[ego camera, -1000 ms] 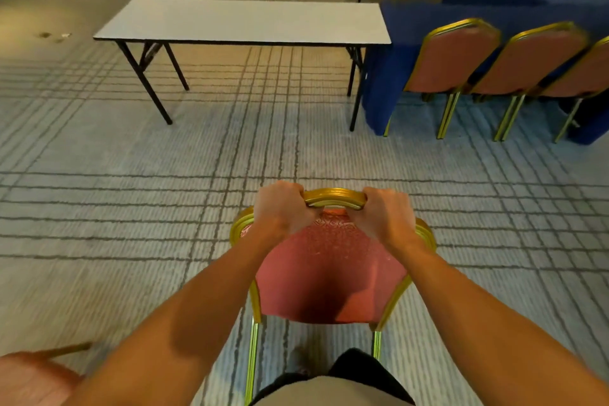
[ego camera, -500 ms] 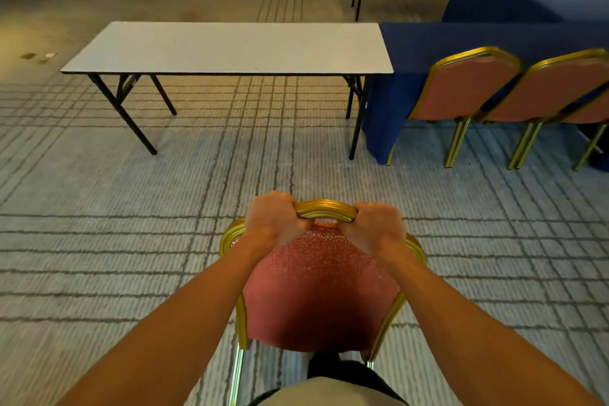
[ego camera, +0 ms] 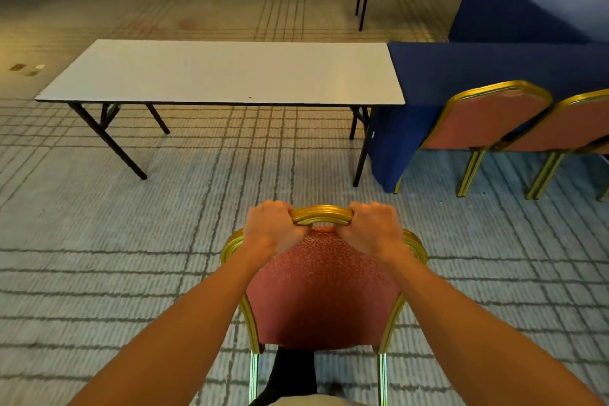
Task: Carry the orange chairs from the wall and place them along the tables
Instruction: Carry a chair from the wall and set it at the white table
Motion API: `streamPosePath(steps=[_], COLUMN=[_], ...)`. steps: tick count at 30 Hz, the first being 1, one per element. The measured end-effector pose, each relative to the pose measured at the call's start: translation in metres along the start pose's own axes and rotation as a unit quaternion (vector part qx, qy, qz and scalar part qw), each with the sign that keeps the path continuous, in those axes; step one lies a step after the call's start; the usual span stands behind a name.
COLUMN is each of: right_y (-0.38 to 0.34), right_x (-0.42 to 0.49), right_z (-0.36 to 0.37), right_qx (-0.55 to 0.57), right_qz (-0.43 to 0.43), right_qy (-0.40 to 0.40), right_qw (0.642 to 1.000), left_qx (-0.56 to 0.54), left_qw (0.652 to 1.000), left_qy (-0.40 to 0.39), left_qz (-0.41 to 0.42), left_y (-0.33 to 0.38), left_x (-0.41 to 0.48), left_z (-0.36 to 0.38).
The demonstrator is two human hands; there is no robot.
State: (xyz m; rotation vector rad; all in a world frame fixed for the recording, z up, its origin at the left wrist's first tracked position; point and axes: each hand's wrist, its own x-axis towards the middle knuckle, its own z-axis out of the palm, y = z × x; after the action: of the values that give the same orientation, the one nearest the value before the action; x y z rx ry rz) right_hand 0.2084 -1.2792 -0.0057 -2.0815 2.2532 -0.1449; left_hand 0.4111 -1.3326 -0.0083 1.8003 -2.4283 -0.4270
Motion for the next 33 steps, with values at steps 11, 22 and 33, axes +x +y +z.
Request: streamPosePath(steps=[11,22,33], right_y=[-0.014,-0.001,0.067], right_x=[0.203,0.373,0.574], right_z=[0.001,-0.008,0.008], right_qx=[-0.013,-0.013,0.031], right_qz=[0.025,0.041,0.037], right_qy=[-0.017,-0.014,-0.028], right_qw=[0.999,0.999,0.998], left_qx=[-0.019,0.039,0.046], left_qw=[1.0,0.997,0.998], left_qy=[-0.002,0.008,0.0], left_qz=[0.021,0.062,0.045], left_y=[-0.051,-0.066,-0.047], left_x=[0.199,0.375,0.585], left_z=[-0.03,-0.073,-0.07])
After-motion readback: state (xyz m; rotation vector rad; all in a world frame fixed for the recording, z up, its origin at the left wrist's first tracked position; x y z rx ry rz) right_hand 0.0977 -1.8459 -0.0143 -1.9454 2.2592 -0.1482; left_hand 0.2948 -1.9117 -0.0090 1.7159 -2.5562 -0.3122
